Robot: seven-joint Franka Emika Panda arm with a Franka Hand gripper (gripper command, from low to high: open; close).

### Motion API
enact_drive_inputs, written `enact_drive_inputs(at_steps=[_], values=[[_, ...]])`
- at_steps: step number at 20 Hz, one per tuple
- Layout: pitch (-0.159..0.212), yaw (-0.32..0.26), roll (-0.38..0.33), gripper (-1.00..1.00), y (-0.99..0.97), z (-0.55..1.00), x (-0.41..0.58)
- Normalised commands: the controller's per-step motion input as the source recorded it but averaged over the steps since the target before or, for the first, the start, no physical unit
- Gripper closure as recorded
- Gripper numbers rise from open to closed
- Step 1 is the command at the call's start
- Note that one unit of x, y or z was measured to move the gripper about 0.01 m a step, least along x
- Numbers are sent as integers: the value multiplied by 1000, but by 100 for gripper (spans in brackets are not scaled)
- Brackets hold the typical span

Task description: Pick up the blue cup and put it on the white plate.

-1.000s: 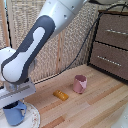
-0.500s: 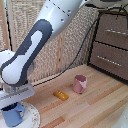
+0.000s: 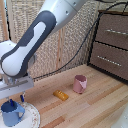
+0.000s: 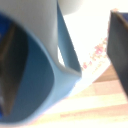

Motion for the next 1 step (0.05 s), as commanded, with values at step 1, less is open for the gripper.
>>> enact_drive_inputs(at_steps=[1], values=[[-142, 9, 3, -100, -217, 754, 326]])
